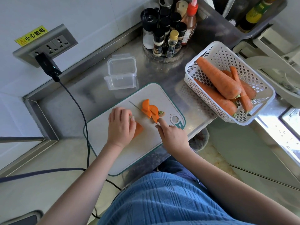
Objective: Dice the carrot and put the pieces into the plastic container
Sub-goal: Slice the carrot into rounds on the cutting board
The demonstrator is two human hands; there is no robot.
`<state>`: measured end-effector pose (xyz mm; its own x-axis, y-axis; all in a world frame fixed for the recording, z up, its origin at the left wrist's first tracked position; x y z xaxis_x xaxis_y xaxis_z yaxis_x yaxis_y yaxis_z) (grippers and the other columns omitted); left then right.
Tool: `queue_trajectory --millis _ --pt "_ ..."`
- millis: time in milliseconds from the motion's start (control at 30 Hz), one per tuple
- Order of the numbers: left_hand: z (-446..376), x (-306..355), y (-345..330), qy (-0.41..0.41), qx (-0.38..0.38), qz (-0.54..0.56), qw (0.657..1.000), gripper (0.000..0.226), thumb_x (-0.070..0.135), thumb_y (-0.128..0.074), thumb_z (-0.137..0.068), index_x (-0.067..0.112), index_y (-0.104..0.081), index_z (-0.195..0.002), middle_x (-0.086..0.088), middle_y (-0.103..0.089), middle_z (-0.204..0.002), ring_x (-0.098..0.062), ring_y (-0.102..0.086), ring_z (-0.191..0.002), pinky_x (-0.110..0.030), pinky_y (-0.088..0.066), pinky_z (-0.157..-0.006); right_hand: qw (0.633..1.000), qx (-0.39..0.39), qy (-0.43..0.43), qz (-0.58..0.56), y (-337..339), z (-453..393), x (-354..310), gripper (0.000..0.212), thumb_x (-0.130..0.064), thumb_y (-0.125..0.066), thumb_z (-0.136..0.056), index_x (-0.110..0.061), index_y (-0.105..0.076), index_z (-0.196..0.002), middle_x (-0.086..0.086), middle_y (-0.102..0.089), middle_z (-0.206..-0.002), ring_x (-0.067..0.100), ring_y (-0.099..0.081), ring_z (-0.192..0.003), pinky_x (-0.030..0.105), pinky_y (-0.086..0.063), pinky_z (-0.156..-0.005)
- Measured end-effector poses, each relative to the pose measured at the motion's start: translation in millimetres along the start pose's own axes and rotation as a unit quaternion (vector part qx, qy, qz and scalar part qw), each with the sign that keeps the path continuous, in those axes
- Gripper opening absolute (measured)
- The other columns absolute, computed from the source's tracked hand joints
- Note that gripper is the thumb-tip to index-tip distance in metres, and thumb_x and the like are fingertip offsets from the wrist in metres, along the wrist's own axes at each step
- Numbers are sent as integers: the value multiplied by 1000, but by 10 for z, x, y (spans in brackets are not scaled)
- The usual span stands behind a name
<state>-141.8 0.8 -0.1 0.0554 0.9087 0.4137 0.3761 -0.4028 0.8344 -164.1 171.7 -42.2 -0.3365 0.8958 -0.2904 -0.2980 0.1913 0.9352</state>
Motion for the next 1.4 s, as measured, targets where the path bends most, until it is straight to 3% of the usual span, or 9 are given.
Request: queue_trajectory --millis 100,233,267,400,600,733,867,1167,1400 --pt "301 15 -212 -92 -101 -48 989 13 21 -47 -83 9 -49 -81 -11 -49 -81 -28 -44 -77 -39 -39 -66 999 -39 -20 -25 -75 0 -27 31 -38 -30 -103 -19 -38 -127 11 -48 -60 35 -54 -56 31 -30 -48" --pt "520 9 -437 -142 -189 -92 967 15 20 -47 -81 8 -55 -83 -10 -54 -84 -26 -43 -82 -39 -47 -68 995 -83 -18 -48 -114 37 -175 33 -38 -25 -104 -13 -40 -120 7 -42 -62 35 -52 -61 33 -33 -53" --pt "529 -13 -454 -141 -184 -95 968 10 16 -53 -79 8 -54 -84 -11 -54 -84 -26 -43 -83 -39 -48 -68 994 -96 -12 -55 -134 54 -231 32 -38 -25 -104 -13 -39 -119 6 -39 -60 33 -50 -60 33 -33 -53" --pt "507 -30 -456 -142 -174 -82 971 32 11 -67 -68 10 -44 -90 -13 -54 -86 -26 -42 -85 -37 -50 -65 989 -138 5 -55 -202 85 -340 29 -38 -25 -104 -13 -36 -114 8 -42 -64 32 -47 -60 34 -36 -54" --pt "414 20 -476 -153 -161 -71 973 31 13 -62 -68 7 -43 -92 -15 -51 -88 -28 -41 -86 -36 -52 -64 987 -160 31 -13 -243 132 -384 27 -37 -25 -105 -14 -34 -116 8 -47 -68 30 -45 -58 33 -37 -53" --pt "454 -34 -521 -146 -161 -87 972 22 19 -43 -80 5 -43 -96 -17 -54 -86 -29 -42 -85 -37 -51 -67 985 -169 44 12 -289 128 -383 16 -28 -30 -106 -19 -23 -116 11 -57 -75 30 -43 -57 33 -38 -52" --pt "460 -28 -525 -142 -150 -87 974 22 19 -41 -81 4 -44 -97 -18 -57 -88 -29 -43 -89 -36 -52 -70 985 -166 42 4 -317 137 -406 20 -31 -28 -106 -16 -29 -118 7 -46 -68 30 -46 -57 34 -40 -52" --pt "492 -52 -546 -133 -140 -75 978 22 18 -43 -83 3 -44 -99 -19 -56 -90 -30 -44 -91 -38 -53 -72 985 -164 50 -3 -319 127 -400 18 -27 -33 -105 -16 -29 -120 12 -60 -78 33 -55 -62 34 -41 -53" --pt "505 -83 -555 -106 -164 -46 980 22 17 -43 -83 5 -44 -101 -17 -56 -95 -29 -46 -94 -38 -52 -74 984 -170 52 -20 -333 95 -401 19 -27 -32 -105 -14 -34 -119 1 -33 -59 30 -48 -59 35 -42 -53"
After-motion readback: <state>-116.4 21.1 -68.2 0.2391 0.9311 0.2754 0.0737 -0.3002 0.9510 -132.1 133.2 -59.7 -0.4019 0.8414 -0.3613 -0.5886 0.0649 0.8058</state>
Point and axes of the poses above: each hand's wrist, its own z-axis away from the middle knuckle, its own y-axis out of the back of the hand, x = y × z, the point moved 8 cm from there along -z, towards the middle knuckle
